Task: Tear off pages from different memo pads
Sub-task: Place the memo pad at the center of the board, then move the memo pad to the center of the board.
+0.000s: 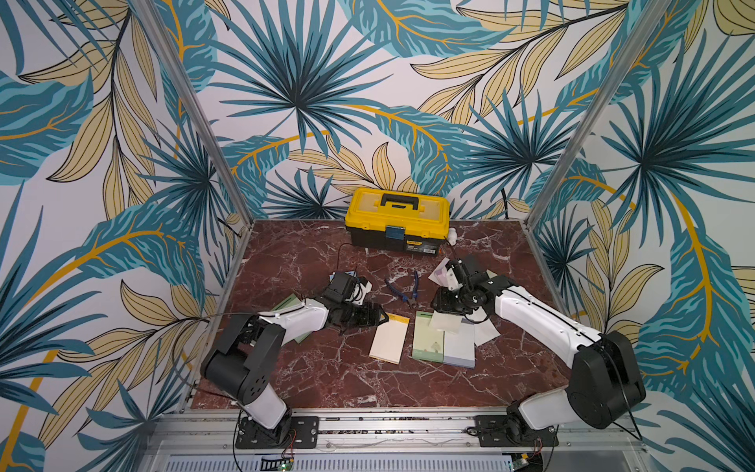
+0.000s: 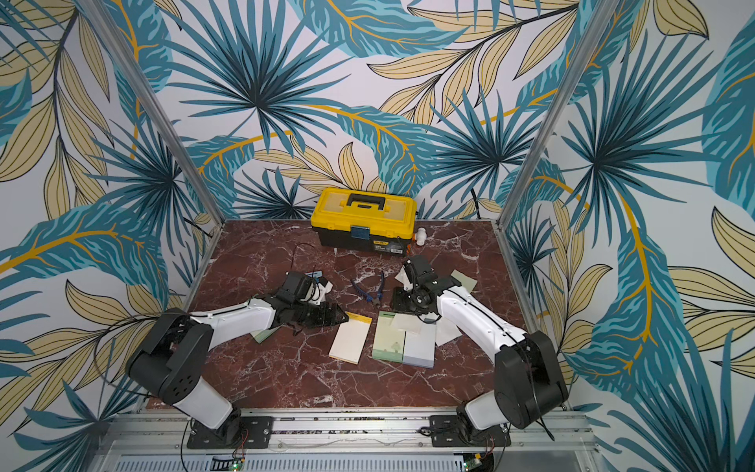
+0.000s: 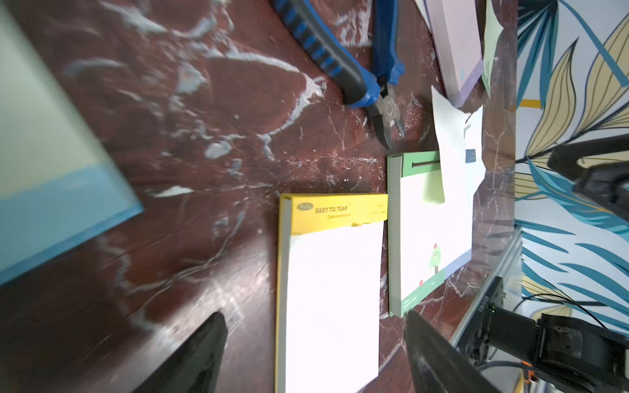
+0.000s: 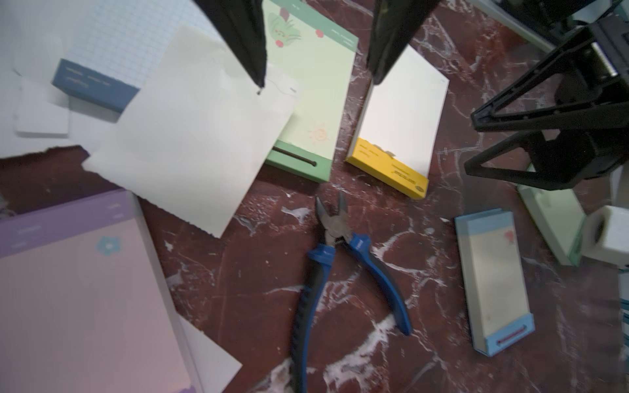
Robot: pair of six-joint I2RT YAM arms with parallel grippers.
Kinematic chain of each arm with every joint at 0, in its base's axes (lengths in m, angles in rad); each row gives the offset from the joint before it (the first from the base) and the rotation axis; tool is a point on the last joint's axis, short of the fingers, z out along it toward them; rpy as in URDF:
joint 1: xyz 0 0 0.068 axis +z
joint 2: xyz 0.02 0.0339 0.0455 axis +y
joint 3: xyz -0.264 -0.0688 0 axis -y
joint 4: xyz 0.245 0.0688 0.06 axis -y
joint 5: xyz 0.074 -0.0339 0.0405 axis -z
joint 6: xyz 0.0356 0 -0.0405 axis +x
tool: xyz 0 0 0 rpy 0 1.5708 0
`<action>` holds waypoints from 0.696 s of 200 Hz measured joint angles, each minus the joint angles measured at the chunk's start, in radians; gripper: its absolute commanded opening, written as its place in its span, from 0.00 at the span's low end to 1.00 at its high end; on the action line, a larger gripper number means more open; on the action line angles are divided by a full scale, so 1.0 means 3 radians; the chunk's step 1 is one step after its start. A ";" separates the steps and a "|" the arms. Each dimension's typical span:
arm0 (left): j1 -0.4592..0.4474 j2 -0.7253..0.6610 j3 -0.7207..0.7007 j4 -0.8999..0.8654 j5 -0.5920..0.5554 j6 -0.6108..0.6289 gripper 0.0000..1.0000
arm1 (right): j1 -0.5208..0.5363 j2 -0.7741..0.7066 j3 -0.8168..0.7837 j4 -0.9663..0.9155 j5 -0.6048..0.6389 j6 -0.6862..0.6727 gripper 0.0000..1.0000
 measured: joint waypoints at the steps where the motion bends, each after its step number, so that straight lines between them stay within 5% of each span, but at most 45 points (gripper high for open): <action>1: 0.0003 -0.0018 0.0000 -0.0014 -0.0008 0.0003 0.85 | 0.0003 -0.0003 0.0004 -0.0001 -0.0004 0.0000 0.65; 60: 0.0689 -0.1272 -0.0113 -0.0557 -0.0661 -0.0080 0.89 | 0.0548 0.0378 0.0341 0.0233 -0.0244 0.0165 0.82; 95: 0.1061 -0.1025 -0.0301 -0.0474 -0.0548 -0.0081 0.88 | 0.0727 0.1133 0.0800 0.0615 -0.0231 0.0540 0.84; 139: 0.1119 -0.0380 -0.0217 -0.0132 -0.0249 0.0094 0.83 | 0.0773 0.2015 0.1504 0.0994 -0.0173 0.0870 0.85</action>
